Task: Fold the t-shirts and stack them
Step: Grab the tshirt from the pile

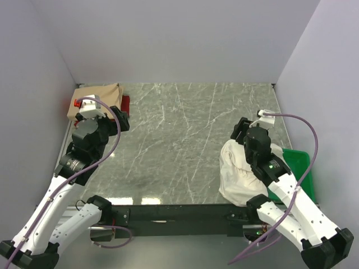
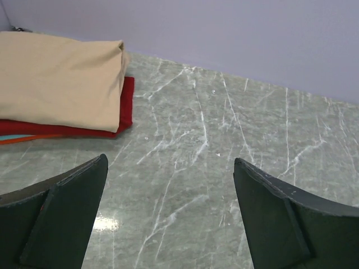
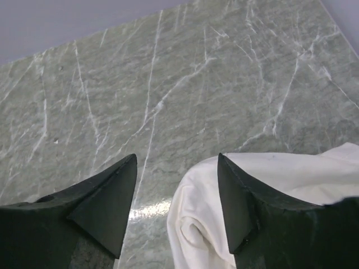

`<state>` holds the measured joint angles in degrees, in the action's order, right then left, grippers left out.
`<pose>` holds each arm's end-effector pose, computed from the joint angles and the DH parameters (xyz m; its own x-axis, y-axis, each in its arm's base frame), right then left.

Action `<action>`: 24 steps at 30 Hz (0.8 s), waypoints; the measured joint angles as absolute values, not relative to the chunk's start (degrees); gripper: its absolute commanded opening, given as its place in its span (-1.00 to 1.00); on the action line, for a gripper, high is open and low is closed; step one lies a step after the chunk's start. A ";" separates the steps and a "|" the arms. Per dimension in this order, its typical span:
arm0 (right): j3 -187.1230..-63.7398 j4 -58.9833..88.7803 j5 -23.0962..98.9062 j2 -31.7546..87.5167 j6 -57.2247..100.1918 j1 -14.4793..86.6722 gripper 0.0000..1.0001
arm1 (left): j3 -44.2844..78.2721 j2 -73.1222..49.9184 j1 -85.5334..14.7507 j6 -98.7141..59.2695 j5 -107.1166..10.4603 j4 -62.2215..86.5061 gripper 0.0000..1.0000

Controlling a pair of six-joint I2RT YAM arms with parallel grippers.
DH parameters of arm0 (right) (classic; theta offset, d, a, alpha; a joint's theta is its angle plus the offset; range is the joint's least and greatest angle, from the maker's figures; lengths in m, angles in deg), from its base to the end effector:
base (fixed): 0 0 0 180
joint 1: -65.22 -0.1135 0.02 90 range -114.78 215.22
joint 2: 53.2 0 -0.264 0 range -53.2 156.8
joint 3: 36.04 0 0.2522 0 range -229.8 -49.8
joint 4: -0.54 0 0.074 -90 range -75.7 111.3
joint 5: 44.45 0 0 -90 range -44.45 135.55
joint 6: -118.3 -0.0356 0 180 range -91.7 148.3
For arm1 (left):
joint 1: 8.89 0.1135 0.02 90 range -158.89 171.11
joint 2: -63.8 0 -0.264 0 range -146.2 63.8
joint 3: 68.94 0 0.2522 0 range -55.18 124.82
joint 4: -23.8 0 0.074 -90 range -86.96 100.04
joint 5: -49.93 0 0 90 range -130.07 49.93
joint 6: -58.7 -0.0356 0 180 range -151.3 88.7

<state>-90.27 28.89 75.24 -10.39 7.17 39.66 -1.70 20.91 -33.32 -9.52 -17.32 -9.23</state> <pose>0.1645 0.0591 0.3123 -0.2261 0.2390 -0.9443 0.1438 0.9670 0.2103 0.1531 -0.0544 0.3810 -0.1400 -0.3122 -0.9396 -0.0200 0.9497 -0.3126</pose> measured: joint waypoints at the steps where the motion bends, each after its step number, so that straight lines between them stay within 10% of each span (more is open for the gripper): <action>1: -90.27 28.85 75.68 -10.00 7.13 39.66 0.44 | -1.70 20.82 -33.27 -9.48 -17.04 -9.23 0.99; 5: -90.27 29.55 78.25 -8.58 5.01 39.66 0.99 | -1.70 20.74 -33.23 -9.37 -16.41 -9.23 0.99; 24: -90.22 47.78 75.76 -3.57 -14.66 48.16 0.99 | -1.70 20.76 -33.23 -9.08 -18.46 -9.23 0.99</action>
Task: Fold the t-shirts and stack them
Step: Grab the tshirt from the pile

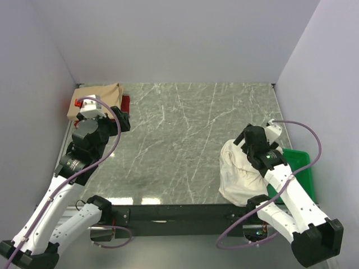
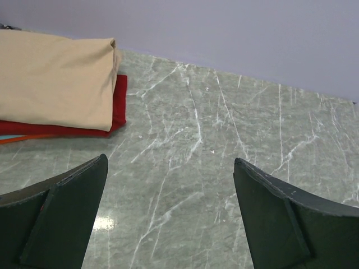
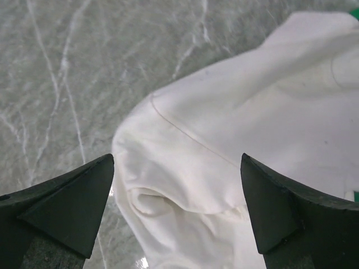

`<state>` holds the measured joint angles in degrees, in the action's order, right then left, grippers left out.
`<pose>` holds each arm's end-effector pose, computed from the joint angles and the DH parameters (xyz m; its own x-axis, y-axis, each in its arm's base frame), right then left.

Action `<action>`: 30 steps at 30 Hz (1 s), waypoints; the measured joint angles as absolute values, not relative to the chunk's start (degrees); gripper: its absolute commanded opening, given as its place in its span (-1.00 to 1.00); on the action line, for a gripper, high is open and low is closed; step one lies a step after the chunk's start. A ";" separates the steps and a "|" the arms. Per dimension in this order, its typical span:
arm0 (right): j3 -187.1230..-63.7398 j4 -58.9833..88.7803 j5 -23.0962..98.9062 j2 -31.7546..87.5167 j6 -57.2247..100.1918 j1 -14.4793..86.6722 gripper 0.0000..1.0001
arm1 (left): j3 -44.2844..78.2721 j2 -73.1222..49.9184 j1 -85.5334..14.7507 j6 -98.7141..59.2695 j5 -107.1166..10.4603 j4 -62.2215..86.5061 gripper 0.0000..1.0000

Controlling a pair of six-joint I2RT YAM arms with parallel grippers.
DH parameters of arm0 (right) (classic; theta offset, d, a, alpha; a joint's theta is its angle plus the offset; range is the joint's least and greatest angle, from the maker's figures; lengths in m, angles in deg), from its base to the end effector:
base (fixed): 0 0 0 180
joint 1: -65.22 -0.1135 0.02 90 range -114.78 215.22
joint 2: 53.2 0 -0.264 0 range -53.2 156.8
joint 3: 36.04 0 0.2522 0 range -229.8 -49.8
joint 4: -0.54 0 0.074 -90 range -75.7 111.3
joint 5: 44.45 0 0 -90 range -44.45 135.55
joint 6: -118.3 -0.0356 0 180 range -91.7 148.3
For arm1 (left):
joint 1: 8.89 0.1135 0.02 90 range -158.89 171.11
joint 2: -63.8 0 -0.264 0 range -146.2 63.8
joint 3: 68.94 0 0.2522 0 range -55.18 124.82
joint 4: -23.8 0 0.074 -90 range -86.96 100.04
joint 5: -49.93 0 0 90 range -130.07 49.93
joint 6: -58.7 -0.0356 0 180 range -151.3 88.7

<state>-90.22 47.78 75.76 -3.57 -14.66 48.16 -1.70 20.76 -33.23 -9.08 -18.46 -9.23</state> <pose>0.1749 0.0349 0.2636 -0.4062 0.4914 -0.7704 0.5150 0.8196 0.2512 0.1538 -0.0552 0.3806 -0.1490 -0.3185 -0.9361 -0.0051 0.9469 -0.3213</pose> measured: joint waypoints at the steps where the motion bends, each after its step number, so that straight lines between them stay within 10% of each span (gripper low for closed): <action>1: -90.11 48.63 74.89 -3.25 -15.32 49.06 0.99 | -1.70 20.80 -33.23 -9.06 -18.77 -9.23 0.99; 23: -79.88 42.62 56.55 6.42 -21.00 57.82 0.97 | -1.92 21.94 -33.23 -8.06 -20.78 -9.23 0.99; 30: -78.62 39.01 54.06 8.49 -21.50 59.81 0.57 | -1.92 21.98 -33.23 -8.06 -20.80 -9.23 0.99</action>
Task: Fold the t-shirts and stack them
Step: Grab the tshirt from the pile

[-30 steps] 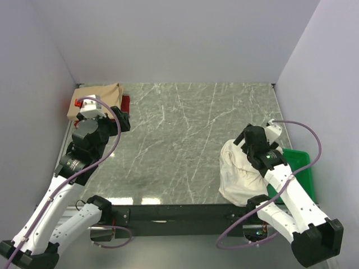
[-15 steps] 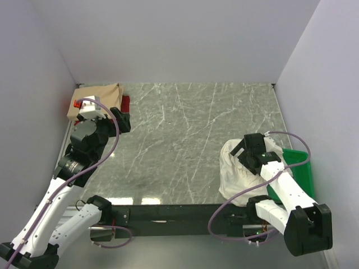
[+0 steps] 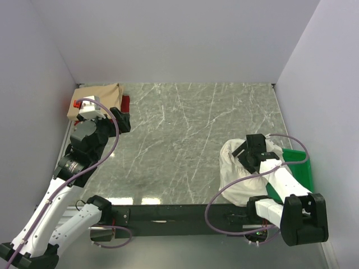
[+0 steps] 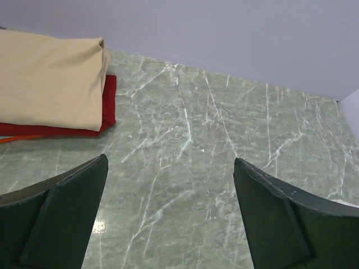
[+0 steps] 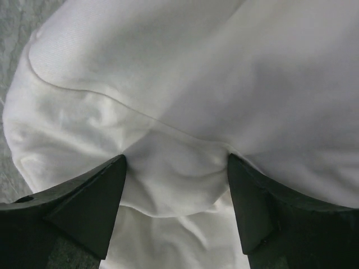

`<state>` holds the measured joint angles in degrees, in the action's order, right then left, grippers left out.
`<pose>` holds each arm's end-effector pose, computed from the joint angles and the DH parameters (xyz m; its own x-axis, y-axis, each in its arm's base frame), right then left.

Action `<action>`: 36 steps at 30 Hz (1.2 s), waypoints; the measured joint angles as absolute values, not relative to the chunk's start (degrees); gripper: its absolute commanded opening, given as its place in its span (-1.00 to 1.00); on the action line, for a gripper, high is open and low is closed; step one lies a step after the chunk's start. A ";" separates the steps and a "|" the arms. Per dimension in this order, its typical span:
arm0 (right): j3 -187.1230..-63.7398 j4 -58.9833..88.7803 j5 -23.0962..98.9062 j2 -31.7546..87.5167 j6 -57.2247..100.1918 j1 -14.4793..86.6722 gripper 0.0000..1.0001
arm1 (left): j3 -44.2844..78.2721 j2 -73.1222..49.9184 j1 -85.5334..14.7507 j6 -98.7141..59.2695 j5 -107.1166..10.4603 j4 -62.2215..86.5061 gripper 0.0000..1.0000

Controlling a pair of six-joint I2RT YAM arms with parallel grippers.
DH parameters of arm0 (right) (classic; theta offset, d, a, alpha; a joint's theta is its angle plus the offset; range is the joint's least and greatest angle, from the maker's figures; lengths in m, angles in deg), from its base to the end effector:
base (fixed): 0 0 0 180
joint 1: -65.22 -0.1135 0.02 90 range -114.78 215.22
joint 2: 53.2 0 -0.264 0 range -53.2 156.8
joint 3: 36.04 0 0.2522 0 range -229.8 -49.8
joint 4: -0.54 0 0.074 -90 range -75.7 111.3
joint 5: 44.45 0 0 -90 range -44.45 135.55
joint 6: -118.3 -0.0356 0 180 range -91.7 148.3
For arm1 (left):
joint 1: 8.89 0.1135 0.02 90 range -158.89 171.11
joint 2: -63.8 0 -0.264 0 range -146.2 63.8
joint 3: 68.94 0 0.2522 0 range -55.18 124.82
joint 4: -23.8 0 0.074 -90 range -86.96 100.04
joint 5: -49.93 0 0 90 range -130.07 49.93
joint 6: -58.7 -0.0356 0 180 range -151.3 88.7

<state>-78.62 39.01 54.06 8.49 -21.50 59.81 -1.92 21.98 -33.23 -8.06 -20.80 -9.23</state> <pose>0.1913 0.0128 0.1712 -0.5533 0.7064 -0.4415 0.6327 0.7011 0.3289 0.1488 -0.0544 0.3823 -0.1500 -0.3409 -0.9280 0.0348 0.9363 -0.3496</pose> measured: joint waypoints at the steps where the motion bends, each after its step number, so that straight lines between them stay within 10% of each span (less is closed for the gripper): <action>1: -78.44 38.77 53.69 8.47 -21.46 60.16 0.41 | -1.92 21.98 -33.23 -8.06 -20.78 -9.21 0.99; 7: -76.76 38.75 53.05 5.89 -21.44 61.54 -0.54 | -1.92 21.98 -33.23 -8.04 -20.84 -9.23 0.99; 13: -76.78 41.33 55.06 -1.61 -21.77 61.52 -1.00 | -1.94 21.98 -33.23 -8.04 -21.17 -9.23 0.99; 36: -90.86 32.50 60.53 -28.14 -15.08 61.52 -1.00 | -1.94 21.15 -33.23 -8.06 -22.29 -9.25 0.99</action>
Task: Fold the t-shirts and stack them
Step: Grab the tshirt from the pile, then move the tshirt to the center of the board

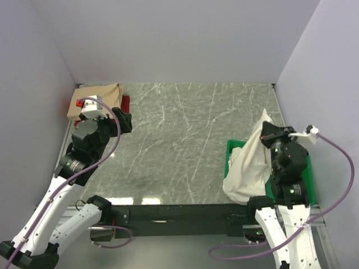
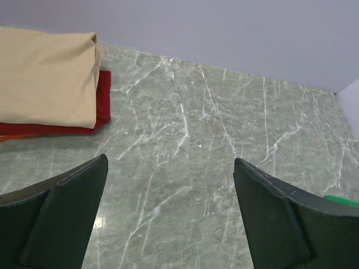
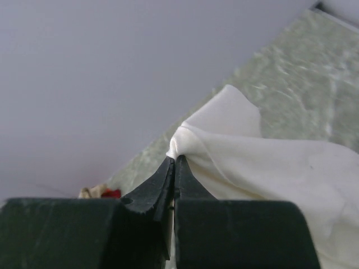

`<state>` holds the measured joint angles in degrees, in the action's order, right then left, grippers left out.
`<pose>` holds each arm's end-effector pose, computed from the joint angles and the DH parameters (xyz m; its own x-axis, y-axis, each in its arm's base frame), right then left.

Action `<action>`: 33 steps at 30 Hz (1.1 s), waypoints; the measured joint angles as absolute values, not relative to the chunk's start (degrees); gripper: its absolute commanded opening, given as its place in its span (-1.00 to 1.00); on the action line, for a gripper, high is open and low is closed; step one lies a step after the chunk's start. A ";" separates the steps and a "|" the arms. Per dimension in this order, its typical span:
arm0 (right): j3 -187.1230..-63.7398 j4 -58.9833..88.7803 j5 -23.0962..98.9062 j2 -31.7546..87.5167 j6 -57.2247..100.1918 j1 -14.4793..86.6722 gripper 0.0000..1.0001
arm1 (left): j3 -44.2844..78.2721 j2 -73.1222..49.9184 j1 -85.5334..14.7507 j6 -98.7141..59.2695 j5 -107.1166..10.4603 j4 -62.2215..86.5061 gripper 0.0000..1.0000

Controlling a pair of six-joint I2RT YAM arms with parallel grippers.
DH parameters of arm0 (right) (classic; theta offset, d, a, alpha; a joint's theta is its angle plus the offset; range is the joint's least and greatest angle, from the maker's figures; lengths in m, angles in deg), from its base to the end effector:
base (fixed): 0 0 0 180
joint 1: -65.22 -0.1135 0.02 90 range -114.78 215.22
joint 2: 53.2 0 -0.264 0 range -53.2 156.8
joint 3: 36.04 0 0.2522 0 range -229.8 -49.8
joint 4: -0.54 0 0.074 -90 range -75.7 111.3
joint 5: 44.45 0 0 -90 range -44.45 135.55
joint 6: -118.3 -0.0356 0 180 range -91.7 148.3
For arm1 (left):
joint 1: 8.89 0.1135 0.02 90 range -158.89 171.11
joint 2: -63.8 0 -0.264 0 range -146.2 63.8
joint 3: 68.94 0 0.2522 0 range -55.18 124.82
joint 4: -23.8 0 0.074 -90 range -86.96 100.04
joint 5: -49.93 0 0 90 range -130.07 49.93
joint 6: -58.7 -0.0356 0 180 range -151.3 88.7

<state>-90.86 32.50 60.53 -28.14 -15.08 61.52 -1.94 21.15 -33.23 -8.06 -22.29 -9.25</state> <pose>0.1085 -0.0022 0.3463 0.1064 0.6718 -0.7331 0.1683 0.7145 0.6791 0.1523 -0.0570 0.3800 -0.1730 -0.3341 -0.9265 0.0535 0.9361 -0.3476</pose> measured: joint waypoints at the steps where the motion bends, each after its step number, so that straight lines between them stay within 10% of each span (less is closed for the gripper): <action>1: -92.06 31.34 58.85 -27.11 -14.18 61.52 -1.00 | -1.94 21.13 -33.23 -8.06 -22.33 -9.25 0.99; 33: -137.69 5.22 23.20 15.77 -0.67 33.24 -1.00 | -1.94 21.11 -33.23 -8.08 -23.73 -9.25 0.99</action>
